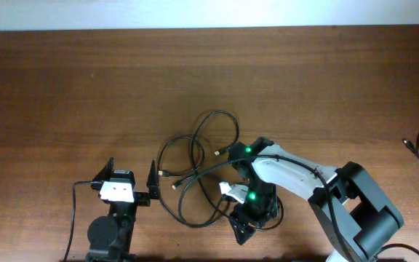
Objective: Untangle cables
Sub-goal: 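Move the right gripper back to center and grasp another black cable, then carry the second cable rightward with the right gripper and drop it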
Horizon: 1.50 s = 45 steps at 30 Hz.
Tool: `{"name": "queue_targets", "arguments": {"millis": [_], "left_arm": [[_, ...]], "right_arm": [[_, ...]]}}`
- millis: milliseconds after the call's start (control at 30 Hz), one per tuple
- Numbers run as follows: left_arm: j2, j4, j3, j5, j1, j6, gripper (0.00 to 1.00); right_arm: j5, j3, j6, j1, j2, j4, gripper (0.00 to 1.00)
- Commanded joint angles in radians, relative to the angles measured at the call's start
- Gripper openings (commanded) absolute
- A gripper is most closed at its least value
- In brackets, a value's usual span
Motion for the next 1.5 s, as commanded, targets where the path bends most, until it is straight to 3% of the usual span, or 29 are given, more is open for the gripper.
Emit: {"name": "queue_targets", "arguments": {"millis": [0, 33, 67, 100, 200, 333, 500, 600, 733, 933, 1100, 1300, 1467], "left_arm": [[-0.005, -0.005, -0.002, 0.004, 0.006, 0.015, 0.99], [-0.005, -0.005, -0.002, 0.004, 0.006, 0.015, 0.99], [-0.005, -0.005, -0.002, 0.004, 0.006, 0.015, 0.99], [-0.005, -0.005, -0.002, 0.004, 0.006, 0.015, 0.99], [-0.005, -0.005, -0.002, 0.004, 0.006, 0.015, 0.99], [-0.005, -0.005, -0.002, 0.004, 0.006, 0.015, 0.99], [-0.005, -0.005, -0.002, 0.004, 0.006, 0.015, 0.99], [-0.005, -0.005, -0.002, 0.004, 0.006, 0.015, 0.99], [-0.005, -0.005, -0.002, 0.004, 0.006, 0.015, 0.99], [-0.005, -0.005, -0.002, 0.004, 0.006, 0.015, 0.99], [-0.005, -0.005, -0.002, 0.004, 0.006, 0.015, 0.99], [-0.005, -0.005, -0.002, 0.004, 0.006, 0.015, 0.99], [-0.005, -0.005, -0.002, 0.005, 0.006, 0.015, 0.99]], "right_arm": [[-0.036, -0.01, -0.006, 0.025, -0.004, 0.006, 0.45], [-0.036, -0.01, -0.006, 0.025, -0.004, 0.006, 0.22], [-0.036, -0.01, -0.005, 0.025, -0.004, 0.008, 0.09], [-0.036, -0.01, -0.005, 0.024, -0.004, 0.015, 0.04], [-0.036, 0.029, 0.061, 0.023, -0.004, 0.024, 0.04], [0.087, 0.276, 0.093, 0.0, -0.004, -0.117, 0.04], [0.316, 0.879, 0.172, -0.149, -0.004, -0.403, 0.04], [0.436, 1.174, 0.264, -0.29, -0.004, -0.438, 0.04], [0.437, 1.403, 0.265, -0.499, -0.004, -0.409, 0.04], [0.437, 1.452, 0.265, -0.83, -0.004, -0.23, 0.04], [0.438, 1.451, 0.264, -1.018, -0.003, -0.103, 0.04], [0.668, 1.439, 0.261, -1.13, 0.064, -0.035, 0.04], [0.673, 1.438, 0.261, -1.189, 0.228, -0.03, 0.04]]}}
